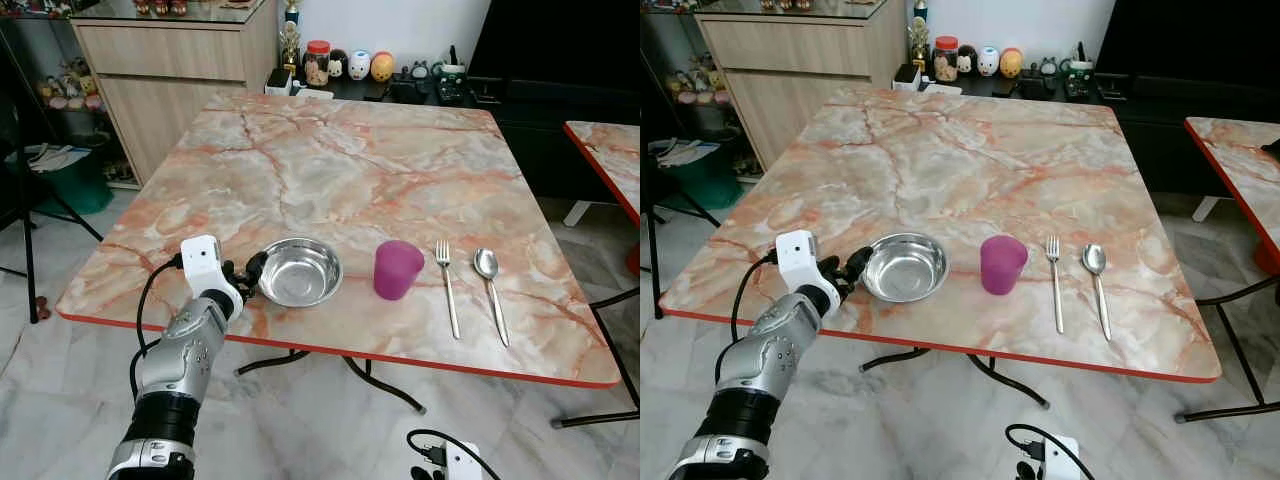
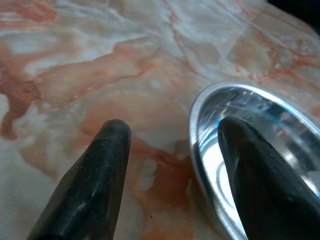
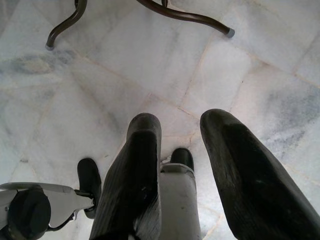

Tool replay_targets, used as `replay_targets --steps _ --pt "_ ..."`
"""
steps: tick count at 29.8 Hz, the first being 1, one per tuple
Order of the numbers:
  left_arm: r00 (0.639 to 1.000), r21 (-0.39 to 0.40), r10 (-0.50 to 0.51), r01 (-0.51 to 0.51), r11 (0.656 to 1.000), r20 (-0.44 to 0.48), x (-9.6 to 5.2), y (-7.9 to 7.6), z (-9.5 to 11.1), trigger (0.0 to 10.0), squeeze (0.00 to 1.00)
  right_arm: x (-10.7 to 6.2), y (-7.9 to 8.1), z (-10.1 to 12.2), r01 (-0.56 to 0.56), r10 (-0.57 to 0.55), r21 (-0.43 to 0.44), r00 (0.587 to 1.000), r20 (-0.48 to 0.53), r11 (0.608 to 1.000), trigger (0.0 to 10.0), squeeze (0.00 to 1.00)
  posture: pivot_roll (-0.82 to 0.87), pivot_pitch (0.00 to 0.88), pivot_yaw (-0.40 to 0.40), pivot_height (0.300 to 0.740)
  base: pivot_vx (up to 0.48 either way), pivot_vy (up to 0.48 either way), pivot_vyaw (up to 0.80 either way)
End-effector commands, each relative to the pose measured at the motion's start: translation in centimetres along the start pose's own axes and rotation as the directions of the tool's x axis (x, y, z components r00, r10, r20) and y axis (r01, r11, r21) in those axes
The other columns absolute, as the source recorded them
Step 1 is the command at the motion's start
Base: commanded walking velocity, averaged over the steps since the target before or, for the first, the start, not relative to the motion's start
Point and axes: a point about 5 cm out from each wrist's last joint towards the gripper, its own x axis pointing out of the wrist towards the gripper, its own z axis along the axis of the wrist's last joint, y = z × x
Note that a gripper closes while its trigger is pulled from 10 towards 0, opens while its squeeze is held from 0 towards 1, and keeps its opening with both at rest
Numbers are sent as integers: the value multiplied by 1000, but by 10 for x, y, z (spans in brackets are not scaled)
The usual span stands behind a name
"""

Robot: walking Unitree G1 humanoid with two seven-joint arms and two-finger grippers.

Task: Setting the table

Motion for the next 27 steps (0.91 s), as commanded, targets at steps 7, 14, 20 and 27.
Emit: replay_targets --steps 7,14,20,27 --pt "999 29 1 0 1000 -42 3 -5 -4 10000 0 0 -1 0 6 -6 11 1000 -5 1000 10000 0 85 0 -31 740 0 0 0" --pt "998 50 -27 30 998 -51 4 -9 -4 10000 0 0 0 0 4 -4 11 1000 -6 1000 10000 0 85 0 -31 740 0 0 0" --pt "997 88 -40 45 995 -62 4 -12 -5 10000 0 0 0 -1 3 -3 12 1000 -7 1000 10000 0 85 0 -30 740 0 0 0" --pt "997 114 -35 43 992 -75 4 -13 -7 7882 0 0 0 -1 3 -3 13 1000 -8 1000 10000 0 87 0 -30 740 0 0 0"
